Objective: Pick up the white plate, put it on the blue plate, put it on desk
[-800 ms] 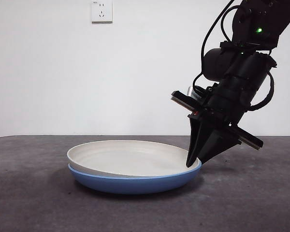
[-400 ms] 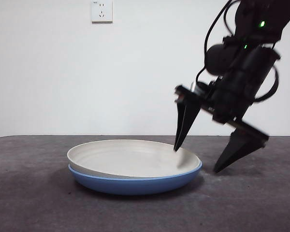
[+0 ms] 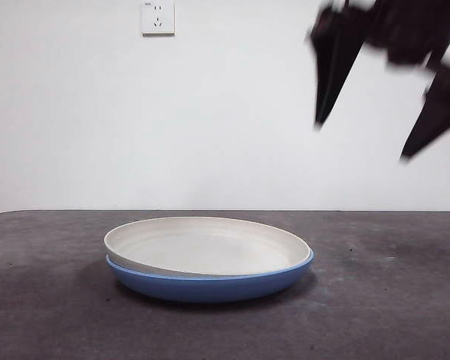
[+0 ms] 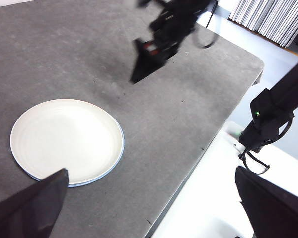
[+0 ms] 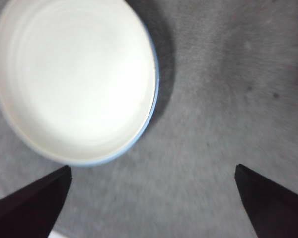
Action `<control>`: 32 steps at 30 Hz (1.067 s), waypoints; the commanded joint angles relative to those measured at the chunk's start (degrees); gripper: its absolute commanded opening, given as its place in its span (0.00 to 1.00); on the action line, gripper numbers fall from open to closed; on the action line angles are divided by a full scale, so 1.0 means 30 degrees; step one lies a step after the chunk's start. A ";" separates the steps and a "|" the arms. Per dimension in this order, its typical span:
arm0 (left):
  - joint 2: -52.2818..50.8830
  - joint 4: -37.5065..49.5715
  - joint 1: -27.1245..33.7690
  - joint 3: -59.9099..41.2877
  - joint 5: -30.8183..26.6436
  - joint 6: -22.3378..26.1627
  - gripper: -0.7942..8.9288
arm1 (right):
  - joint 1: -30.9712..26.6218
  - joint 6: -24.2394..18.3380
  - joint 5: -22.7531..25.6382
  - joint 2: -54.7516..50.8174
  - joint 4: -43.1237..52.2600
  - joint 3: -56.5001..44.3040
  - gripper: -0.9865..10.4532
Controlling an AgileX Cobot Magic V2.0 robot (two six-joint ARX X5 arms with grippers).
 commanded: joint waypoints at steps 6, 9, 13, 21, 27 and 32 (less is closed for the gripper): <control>0.0073 0.0219 -0.0138 0.0204 -0.0036 0.0015 0.70 | 0.1399 -0.0350 0.0998 -0.6856 -0.2062 0.0423 0.59; 0.0073 0.0189 -0.0138 0.0204 -0.0036 0.0022 0.70 | 0.1778 -0.0342 0.1035 -0.9049 -0.2863 0.0423 0.59; 0.0073 0.0211 -0.0138 0.0204 -0.0036 0.0015 0.70 | 0.1931 -0.0699 0.1472 -1.1315 -0.4677 0.0423 0.59; 0.0073 0.0211 -0.0138 0.0204 -0.0036 0.0015 0.70 | 0.1931 -0.1333 0.1457 -1.3894 -0.6543 0.0423 0.59; 0.0073 0.0211 -0.0138 0.0204 -0.0036 0.0022 0.70 | 0.1931 -0.1370 0.1479 -1.4615 -0.6521 0.0423 0.59; 0.0073 0.0197 -0.0138 0.0204 -0.0036 0.0029 0.68 | 0.1931 -0.1413 0.1494 -1.4615 -0.6492 0.0423 0.59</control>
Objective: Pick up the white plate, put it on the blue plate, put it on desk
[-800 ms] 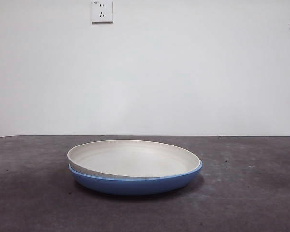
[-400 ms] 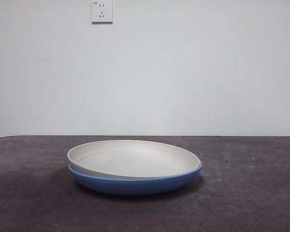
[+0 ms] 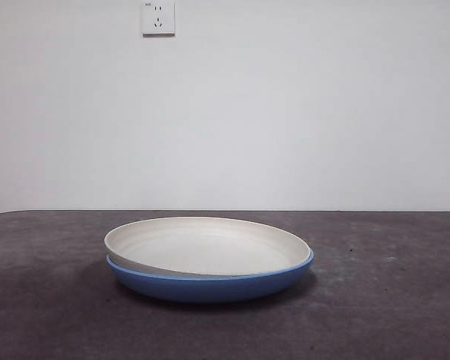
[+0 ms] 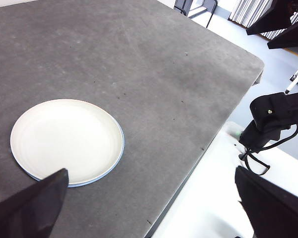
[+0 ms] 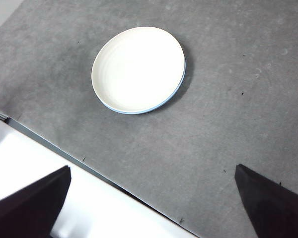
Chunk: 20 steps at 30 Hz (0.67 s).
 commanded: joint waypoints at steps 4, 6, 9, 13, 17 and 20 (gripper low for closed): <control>0.0073 -0.0117 -0.0138 0.0204 -0.0044 0.0117 0.08 | 0.0138 -0.0743 0.0277 0.0138 0.0211 0.0313 0.08; 0.0073 0.0007 -0.0124 0.0204 -0.0036 0.0087 0.14 | 0.0131 -0.0707 0.0503 0.0138 0.0328 0.0313 0.12; 0.0066 0.0007 -0.0124 0.0204 -0.0036 0.0087 0.14 | 0.0131 -0.0714 0.0459 0.0138 0.0925 0.0313 0.12; 0.0066 0.0007 -0.0124 0.0204 -0.0036 0.0087 0.14 | 0.0131 -0.0714 0.0474 0.0138 0.1508 0.0313 0.12; 0.0066 0.0007 -0.0124 0.0204 -0.0036 0.0087 0.14 | 0.0131 -0.0714 0.0444 0.0138 0.1800 0.0313 0.12; 0.0066 0.0007 -0.0124 0.0204 -0.0036 0.0087 0.14 | 0.0131 -0.0714 0.0452 0.0138 0.1974 0.0313 0.12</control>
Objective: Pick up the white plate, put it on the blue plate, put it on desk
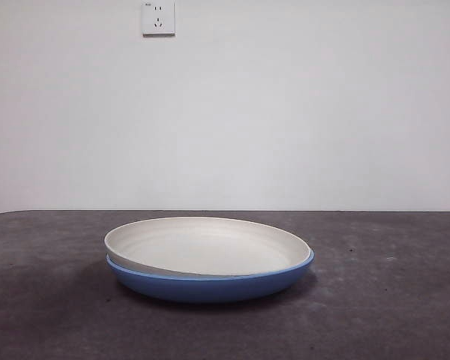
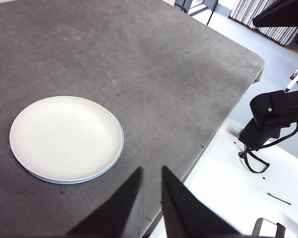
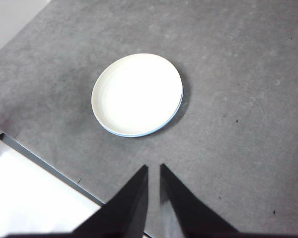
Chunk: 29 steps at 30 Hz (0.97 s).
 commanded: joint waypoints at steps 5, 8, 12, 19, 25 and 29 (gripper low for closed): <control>-0.0474 0.0277 0.0328 0.0095 -0.0036 0.0087 0.14 | 0.0131 -0.0211 0.0022 0.0138 0.0525 0.0313 0.12; -0.0976 0.0277 0.1486 0.0087 -0.0029 0.0087 0.14 | 0.0131 -0.0211 0.0022 0.0138 0.0517 0.0313 0.12; -0.1763 0.0284 0.4000 -0.0022 -0.0029 0.0087 0.14 | 0.0138 -0.0211 0.0022 0.0138 0.0517 0.0313 0.12; -0.3388 0.3177 0.7424 -0.2616 -0.0036 0.1807 0.14 | 0.0138 -0.0211 0.0029 0.0138 0.0517 0.0313 0.12; -0.5450 0.9763 0.9085 -0.8568 -0.0036 0.4947 0.14 | 0.0138 -0.0211 0.0022 0.0138 0.0517 0.0313 0.12; -0.7249 1.4848 1.0127 -1.3267 -0.0219 0.3963 0.14 | 0.0138 -0.0211 0.0029 0.0138 0.0517 0.0313 0.12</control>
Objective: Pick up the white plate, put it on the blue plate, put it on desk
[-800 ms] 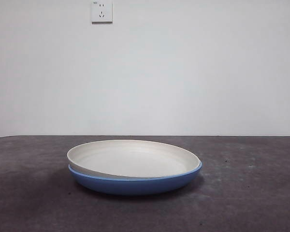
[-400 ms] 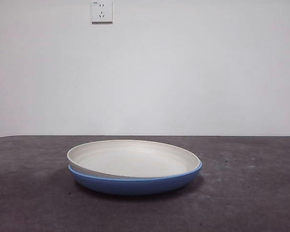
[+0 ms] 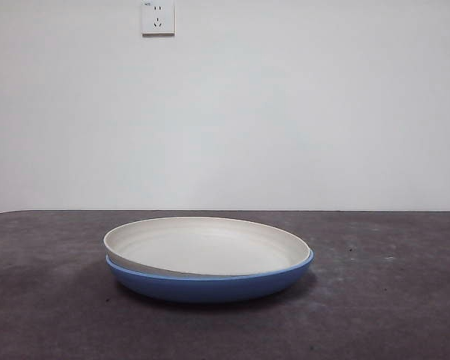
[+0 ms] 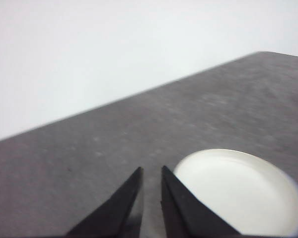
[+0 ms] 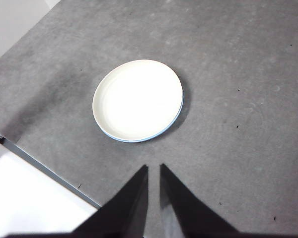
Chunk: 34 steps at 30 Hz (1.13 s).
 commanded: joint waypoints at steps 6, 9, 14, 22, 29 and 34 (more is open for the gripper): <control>-0.3016 0.8087 0.1355 -0.7366 -0.5319 -0.4444 0.14 | 0.0138 -0.0211 0.0022 0.0138 0.0204 0.0313 0.12; -0.3585 0.7759 0.1370 -0.8327 -0.7949 -0.5406 0.14 | 0.0138 -0.0211 0.0022 0.0138 0.0204 0.0313 0.12; -0.3956 0.7613 0.1370 -0.9260 -0.8976 -0.5129 0.14 | 0.0138 -0.0211 0.0022 0.0138 0.0204 0.0313 0.12; -0.3963 0.4575 0.1362 -0.9486 -0.8976 -0.4750 0.14 | 0.0138 -0.0211 0.0022 0.0138 0.0204 0.0313 0.12; -0.3963 0.3847 0.1362 -0.9486 -0.8961 -0.4495 0.14 | 0.0138 -0.0211 0.0022 0.0138 0.0204 0.0313 0.12; -0.3956 0.3854 0.1362 -0.9486 -0.8961 -0.4503 0.14 | 0.0138 -0.0211 0.0022 0.0138 0.0204 0.0313 0.12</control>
